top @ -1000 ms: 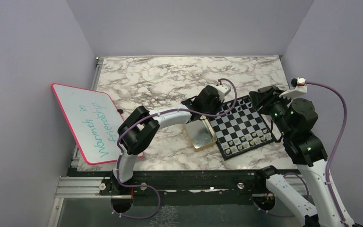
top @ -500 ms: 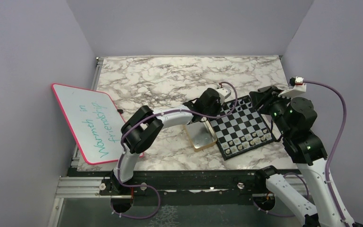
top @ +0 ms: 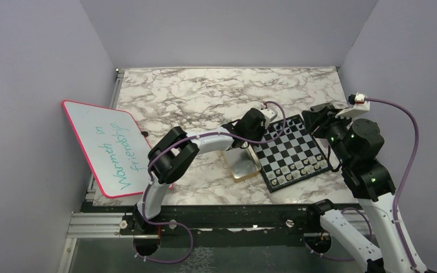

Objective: Set up the chess pieces on the board
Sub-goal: Place the chess piece on the chessboard.

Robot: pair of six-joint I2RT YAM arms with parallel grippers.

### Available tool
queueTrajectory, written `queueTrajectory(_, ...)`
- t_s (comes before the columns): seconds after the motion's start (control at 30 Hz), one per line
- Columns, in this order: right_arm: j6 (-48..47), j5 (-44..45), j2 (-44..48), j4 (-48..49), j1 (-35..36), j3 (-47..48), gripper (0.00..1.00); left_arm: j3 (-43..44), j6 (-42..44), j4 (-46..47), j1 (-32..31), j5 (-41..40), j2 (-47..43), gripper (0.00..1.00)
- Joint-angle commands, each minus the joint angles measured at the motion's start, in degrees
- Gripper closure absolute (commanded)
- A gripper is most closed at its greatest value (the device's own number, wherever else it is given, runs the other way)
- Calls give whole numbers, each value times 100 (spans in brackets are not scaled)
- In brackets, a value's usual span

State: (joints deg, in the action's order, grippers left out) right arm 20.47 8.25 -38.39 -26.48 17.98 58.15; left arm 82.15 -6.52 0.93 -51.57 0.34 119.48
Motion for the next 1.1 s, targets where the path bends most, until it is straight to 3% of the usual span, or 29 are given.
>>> queueTrajectory(0.0, -105, -31, 30, 117, -22, 75, 53, 162, 33, -5, -47, -98, 75, 96)
queueTrajectory(0.77, -174, -43, -39, 282, -22, -88, 53, 178, 54, 65, -107, -43, 165, 93)
queueTrajectory(1.07, -210, -42, -47, 273, -18, -69, 53, 181, 70, 91, -108, -79, 166, 81)
